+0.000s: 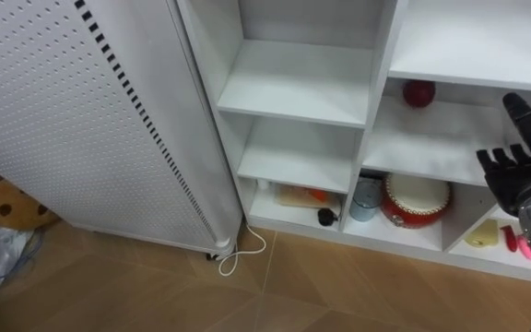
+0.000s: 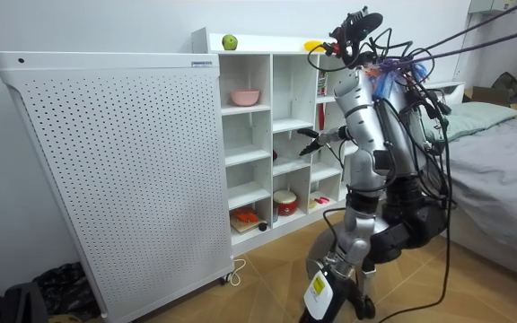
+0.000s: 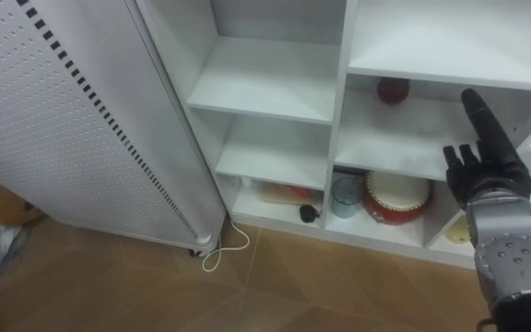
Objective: Arrange fruit in the closet
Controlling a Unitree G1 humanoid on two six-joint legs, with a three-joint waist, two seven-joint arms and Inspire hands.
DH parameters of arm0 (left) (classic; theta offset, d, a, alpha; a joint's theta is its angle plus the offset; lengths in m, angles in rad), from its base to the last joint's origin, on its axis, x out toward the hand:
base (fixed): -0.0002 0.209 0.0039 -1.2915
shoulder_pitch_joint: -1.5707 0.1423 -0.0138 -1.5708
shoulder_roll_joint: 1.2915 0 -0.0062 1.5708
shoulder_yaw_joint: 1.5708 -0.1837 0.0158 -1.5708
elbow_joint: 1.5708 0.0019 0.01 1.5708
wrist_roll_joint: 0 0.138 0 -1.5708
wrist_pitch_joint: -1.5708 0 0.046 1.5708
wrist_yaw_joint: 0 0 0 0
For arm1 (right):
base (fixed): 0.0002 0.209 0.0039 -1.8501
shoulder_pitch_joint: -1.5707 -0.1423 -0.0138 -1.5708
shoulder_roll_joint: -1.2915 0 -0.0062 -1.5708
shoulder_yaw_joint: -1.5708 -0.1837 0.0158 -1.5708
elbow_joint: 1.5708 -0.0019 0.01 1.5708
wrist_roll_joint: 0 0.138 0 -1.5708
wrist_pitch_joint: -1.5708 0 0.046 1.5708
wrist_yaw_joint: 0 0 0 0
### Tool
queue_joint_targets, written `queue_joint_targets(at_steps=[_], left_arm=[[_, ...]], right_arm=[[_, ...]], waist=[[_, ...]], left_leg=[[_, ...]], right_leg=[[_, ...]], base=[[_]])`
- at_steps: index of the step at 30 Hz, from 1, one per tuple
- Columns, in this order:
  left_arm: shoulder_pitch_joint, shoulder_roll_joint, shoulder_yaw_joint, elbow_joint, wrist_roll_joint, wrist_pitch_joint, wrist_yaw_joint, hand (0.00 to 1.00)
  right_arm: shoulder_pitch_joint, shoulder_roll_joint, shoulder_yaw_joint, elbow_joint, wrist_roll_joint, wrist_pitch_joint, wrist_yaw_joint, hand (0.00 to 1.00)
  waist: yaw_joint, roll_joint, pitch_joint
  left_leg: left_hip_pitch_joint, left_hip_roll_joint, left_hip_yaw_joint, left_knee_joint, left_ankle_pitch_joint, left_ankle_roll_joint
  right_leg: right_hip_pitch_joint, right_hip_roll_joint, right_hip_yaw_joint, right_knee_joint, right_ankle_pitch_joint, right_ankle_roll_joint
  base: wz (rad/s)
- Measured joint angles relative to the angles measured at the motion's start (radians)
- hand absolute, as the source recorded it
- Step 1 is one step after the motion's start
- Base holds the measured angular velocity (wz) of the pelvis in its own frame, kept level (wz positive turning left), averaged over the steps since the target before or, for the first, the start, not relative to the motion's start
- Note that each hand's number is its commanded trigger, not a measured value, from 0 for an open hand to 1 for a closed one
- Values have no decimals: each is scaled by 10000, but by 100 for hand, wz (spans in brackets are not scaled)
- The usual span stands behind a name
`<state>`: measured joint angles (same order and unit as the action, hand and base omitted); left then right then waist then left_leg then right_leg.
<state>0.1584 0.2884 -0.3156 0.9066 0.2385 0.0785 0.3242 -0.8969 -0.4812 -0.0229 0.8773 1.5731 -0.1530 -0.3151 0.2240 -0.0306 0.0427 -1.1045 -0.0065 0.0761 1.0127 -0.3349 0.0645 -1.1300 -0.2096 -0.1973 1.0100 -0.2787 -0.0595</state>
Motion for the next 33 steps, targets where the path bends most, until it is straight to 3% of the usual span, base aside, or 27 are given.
queue_joint_targets(at_steps=[11,16,25,28,31,33], left_arm=[[174,-1,-19,9,-7,-184,-32,0],[321,-5,-8,-12,-80,-113,-208,0],[229,-4,5,451,-93,38,-1008,0],[-132,-5,40,909,-89,83,-1194,0],[-550,-54,474,1409,-12,-19,-1233,0],[-576,-85,914,1444,1,-61,-1216,0]], right_arm=[[3,0,3,112,9,7,113,0],[290,-23,15,971,71,25,813,0],[2077,4,434,2811,-153,775,2765,0],[2873,13,482,3283,-454,946,3224,0],[3745,134,476,3845,-988,1114,3640,0],[4359,288,368,3965,-1512,1208,3852,0]], waist=[[57,14,3],[304,48,20],[299,29,55],[174,44,70],[109,62,80],[-220,83,72]], left_leg=[[328,-37,-1,-2,-15,1],[1094,105,37,-221,-137,-64],[3032,168,42,-1894,124,-179],[3778,106,-31,-2654,301,-156],[4646,116,-134,-3325,379,-211],[5345,144,-226,-3995,504,-209]], right_leg=[[322,44,21,-49,-10,64],[1057,119,27,-302,-38,84],[2974,425,-53,-2009,260,260],[3766,434,-263,-2702,409,235],[4780,630,-462,-3543,531,260],[5540,758,-573,-4227,654,355]], base=[[-1],[-7],[-4],[8],[6],[14]])
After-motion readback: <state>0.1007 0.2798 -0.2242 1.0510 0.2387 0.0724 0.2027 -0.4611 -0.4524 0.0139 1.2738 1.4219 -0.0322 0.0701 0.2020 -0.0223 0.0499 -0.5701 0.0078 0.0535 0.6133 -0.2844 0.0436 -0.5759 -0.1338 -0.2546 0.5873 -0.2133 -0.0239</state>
